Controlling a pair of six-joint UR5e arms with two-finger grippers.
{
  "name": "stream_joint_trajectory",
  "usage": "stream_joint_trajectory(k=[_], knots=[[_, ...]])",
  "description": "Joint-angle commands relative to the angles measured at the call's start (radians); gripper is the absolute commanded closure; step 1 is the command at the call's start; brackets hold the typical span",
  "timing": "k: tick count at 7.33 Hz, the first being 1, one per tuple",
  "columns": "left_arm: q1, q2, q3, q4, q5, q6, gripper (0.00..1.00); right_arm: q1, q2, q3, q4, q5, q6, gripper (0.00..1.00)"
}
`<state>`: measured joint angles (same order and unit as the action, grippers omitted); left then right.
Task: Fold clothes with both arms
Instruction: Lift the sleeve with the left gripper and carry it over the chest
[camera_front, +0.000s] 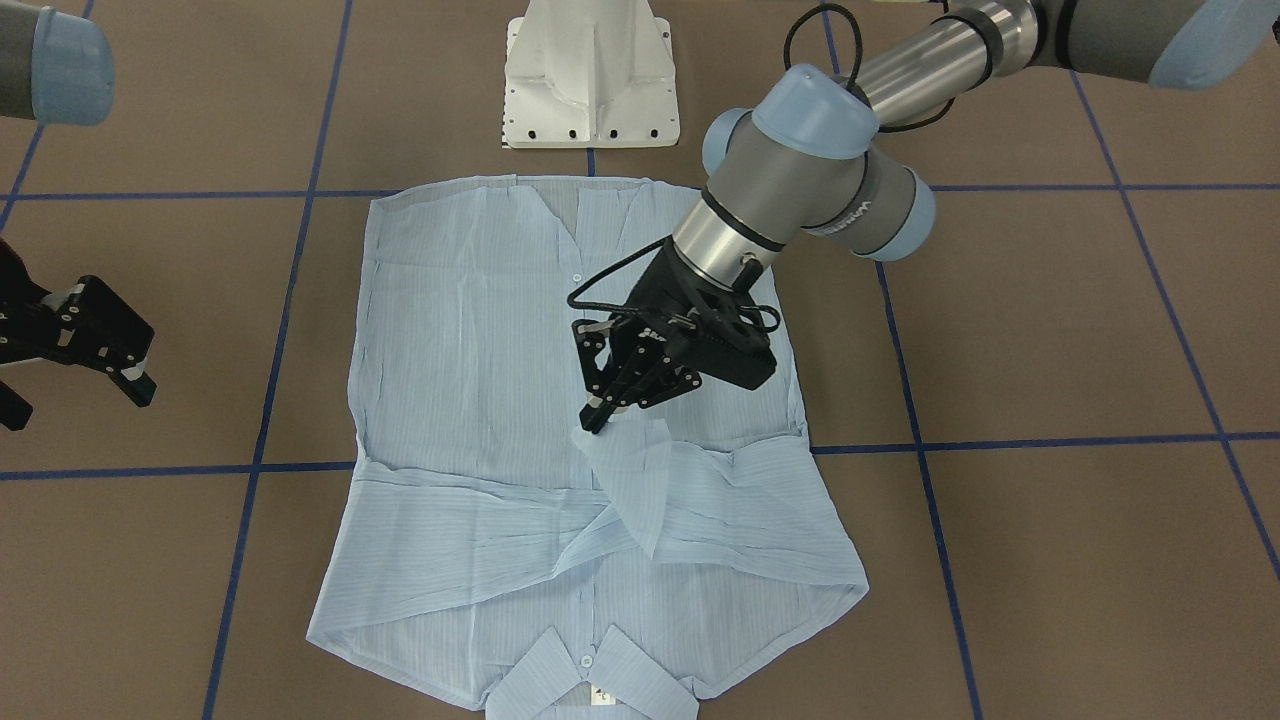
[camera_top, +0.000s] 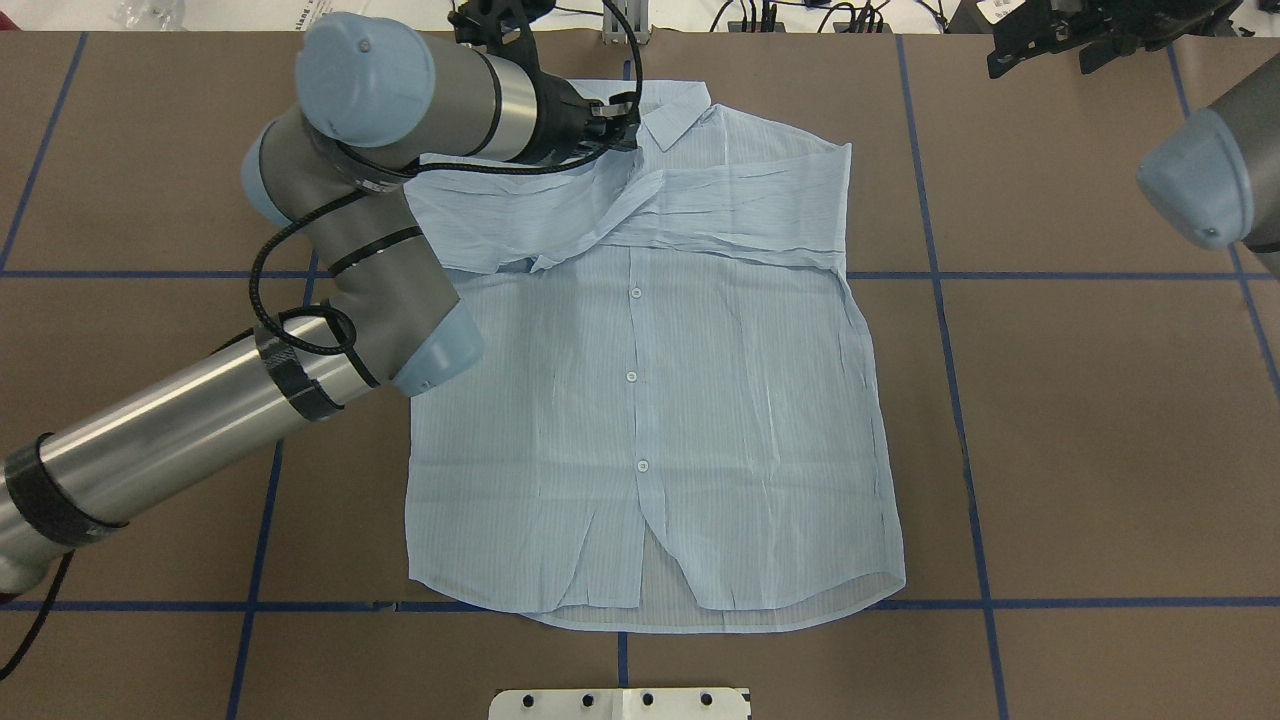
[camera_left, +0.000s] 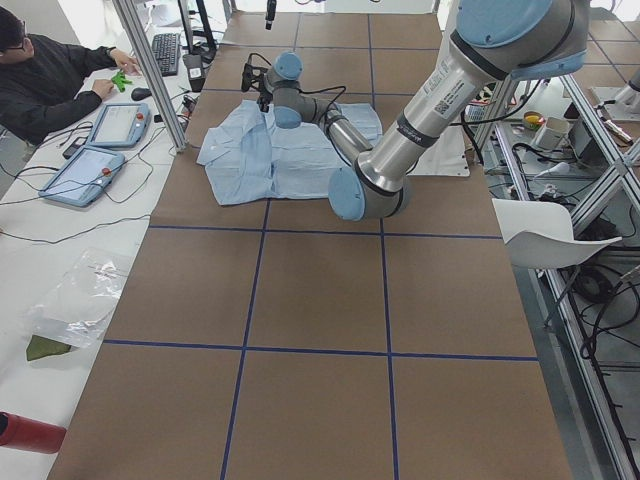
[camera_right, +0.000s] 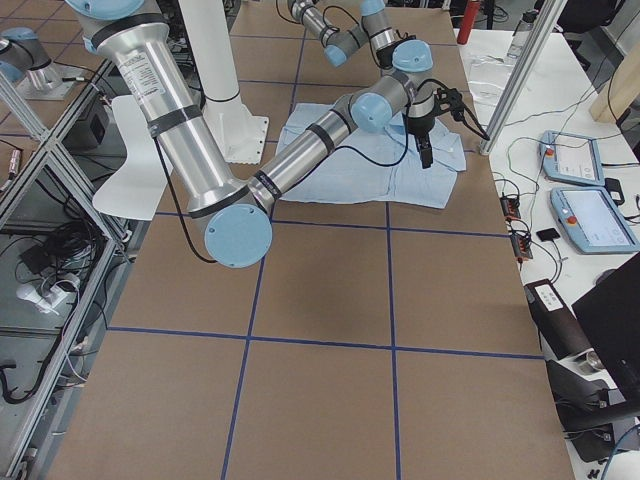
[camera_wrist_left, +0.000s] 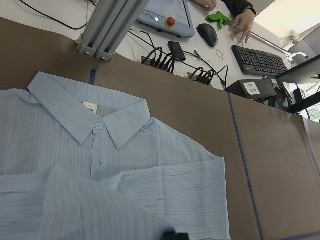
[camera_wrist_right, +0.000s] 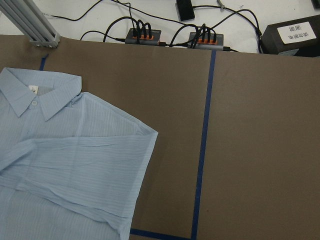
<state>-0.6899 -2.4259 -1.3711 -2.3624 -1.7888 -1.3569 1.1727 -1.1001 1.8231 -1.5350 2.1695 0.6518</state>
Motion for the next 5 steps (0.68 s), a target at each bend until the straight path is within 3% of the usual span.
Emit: stream_joint_trajectory(k=[1,2,3,4,5], knots=[[0.128,-0.082,0.112,0.003,0.159,0.018,1.00,-0.001,-0.001,0.002,-0.001,0.000,0.002,0.00],[0.157,-0.111,0.194,0.002,0.204,0.021,1.00,-0.004,-0.001,-0.001,-0.001,0.000,0.002,0.00],[0.188,-0.131,0.239,0.002,0.233,0.022,0.69,-0.007,-0.001,-0.002,-0.001,-0.002,0.002,0.00],[0.193,-0.149,0.248,0.002,0.236,0.021,0.01,-0.010,-0.001,-0.001,0.001,-0.002,0.009,0.00],[0.193,-0.175,0.245,0.002,0.232,0.018,0.00,-0.011,-0.001,-0.001,0.001,-0.002,0.009,0.00]])
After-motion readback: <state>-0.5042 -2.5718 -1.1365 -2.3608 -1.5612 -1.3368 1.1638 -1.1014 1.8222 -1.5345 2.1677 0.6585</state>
